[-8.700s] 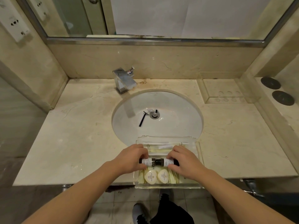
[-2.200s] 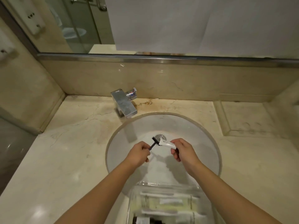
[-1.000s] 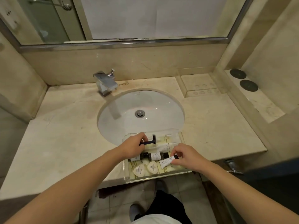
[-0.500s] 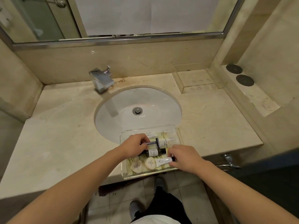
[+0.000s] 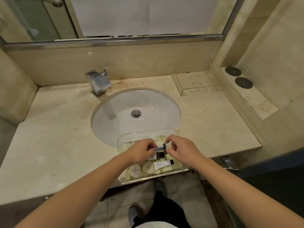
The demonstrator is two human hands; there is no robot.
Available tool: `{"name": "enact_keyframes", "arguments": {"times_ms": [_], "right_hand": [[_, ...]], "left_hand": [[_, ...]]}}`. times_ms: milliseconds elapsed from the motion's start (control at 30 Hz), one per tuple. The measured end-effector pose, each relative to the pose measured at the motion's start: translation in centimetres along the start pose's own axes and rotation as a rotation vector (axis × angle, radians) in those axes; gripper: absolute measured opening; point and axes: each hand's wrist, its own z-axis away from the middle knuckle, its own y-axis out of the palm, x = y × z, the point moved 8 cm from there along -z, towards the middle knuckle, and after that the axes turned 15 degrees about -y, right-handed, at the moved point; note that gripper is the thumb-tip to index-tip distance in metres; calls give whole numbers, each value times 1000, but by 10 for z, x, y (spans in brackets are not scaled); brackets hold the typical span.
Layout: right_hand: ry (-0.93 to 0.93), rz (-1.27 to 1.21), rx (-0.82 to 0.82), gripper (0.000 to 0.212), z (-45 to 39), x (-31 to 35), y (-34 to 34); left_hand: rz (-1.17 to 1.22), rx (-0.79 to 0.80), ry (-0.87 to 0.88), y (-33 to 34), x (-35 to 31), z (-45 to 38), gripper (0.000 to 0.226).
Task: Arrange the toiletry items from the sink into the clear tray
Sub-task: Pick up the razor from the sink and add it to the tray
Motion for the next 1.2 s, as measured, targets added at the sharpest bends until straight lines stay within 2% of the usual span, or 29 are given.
{"name": "enact_keyframes", "arguments": {"times_ms": [367,633,967,1200], "right_hand": [[-123,193,153,8,2,5,12],[-68,250,322,8,15,-15,18],[-31,272,293,8,17,-22,27],[-33,276,317,13,17,-22,28]], "left_hand": [[11,65,53,26,-13,4,18],[-34,-120,74,4,-2,1,16],[-14,-130,12,-8,18,-2,14],[26,-244,-16,-29,32,-4,14]]}}
